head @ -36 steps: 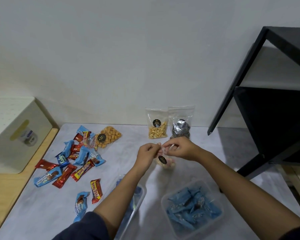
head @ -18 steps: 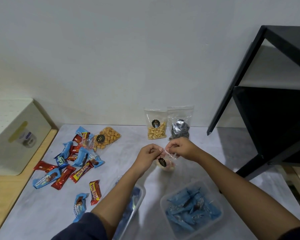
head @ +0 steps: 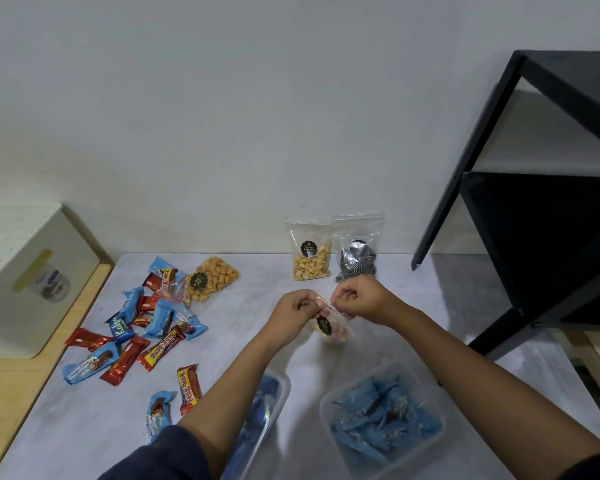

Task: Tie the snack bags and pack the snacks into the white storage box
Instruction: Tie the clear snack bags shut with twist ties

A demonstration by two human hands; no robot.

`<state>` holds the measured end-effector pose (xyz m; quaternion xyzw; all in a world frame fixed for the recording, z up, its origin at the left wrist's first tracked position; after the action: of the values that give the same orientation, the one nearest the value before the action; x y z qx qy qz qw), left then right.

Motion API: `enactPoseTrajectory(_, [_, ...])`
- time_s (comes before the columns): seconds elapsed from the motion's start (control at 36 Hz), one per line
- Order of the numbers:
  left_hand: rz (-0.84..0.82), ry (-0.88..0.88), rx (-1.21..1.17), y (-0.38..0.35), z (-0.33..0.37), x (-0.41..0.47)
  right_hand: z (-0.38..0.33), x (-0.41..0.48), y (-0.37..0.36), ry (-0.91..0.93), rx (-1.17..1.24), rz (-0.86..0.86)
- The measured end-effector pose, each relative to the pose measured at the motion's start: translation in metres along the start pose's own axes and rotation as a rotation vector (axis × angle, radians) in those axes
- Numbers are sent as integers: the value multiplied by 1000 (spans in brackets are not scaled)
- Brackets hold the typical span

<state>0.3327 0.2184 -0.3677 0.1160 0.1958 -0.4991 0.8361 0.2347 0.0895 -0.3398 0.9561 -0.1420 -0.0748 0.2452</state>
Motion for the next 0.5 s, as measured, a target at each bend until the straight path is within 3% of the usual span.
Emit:
enactPoseTrajectory(0.31, [-30,-14,90,0,0,0,-10,0,2,-47,-9,-56])
enactPoseTrajectory(0.5, [93,-49,163,1,0,2,-7,-4,1,-116,27,-72])
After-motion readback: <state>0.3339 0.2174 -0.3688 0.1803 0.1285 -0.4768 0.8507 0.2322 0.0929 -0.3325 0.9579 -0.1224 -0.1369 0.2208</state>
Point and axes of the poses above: each hand's wrist, its own x-axis towards the middle knuckle, its own y-axis out of the back of the hand, z = x × y, the point moved 2 cm from there along x, towards the middle knuckle, and after that the axes turned 14 degrees about y, right-handed, at the moved point
